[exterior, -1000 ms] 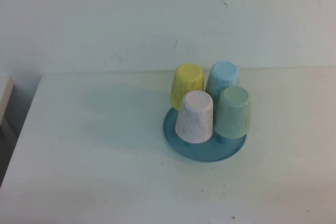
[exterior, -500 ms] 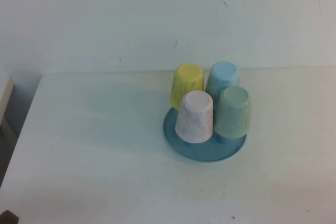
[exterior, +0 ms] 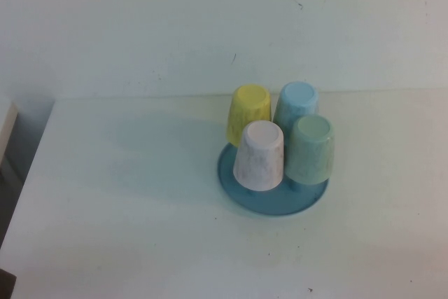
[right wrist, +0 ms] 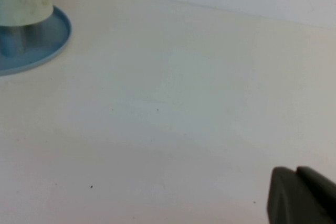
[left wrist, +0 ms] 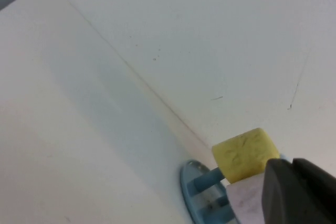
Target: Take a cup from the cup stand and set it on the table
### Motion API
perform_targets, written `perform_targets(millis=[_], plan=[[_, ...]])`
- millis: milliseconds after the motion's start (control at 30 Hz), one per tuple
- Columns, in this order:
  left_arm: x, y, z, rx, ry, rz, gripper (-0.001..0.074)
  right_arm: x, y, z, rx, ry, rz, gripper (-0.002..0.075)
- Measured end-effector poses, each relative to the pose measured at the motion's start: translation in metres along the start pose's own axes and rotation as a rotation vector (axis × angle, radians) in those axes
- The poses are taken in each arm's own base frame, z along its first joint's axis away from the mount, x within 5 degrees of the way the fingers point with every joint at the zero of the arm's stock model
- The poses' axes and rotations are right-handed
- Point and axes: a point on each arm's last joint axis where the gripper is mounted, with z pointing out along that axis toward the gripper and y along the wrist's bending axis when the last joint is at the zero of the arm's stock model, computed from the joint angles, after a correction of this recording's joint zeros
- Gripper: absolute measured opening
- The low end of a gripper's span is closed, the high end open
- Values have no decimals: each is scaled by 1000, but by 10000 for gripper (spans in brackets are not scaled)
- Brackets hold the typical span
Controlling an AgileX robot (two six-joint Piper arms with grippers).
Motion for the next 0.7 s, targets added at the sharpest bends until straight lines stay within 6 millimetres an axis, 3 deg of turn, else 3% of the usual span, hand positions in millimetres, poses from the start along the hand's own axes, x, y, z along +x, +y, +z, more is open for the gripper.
perform_targets(millis=[133,367,567,700], plan=[[-1,-11,-2,19,49,215,-3,0,0,0,0,0,0,-1],[-35,-81,7,-35,337,686,-3,0,0,0,0,0,0,-1],[-78,-149,43,10,526,895,-3,0,0,0,0,0,0,-1],[-102,-177,78,21,601,926,-3,0,0,0,0,0,0,-1]])
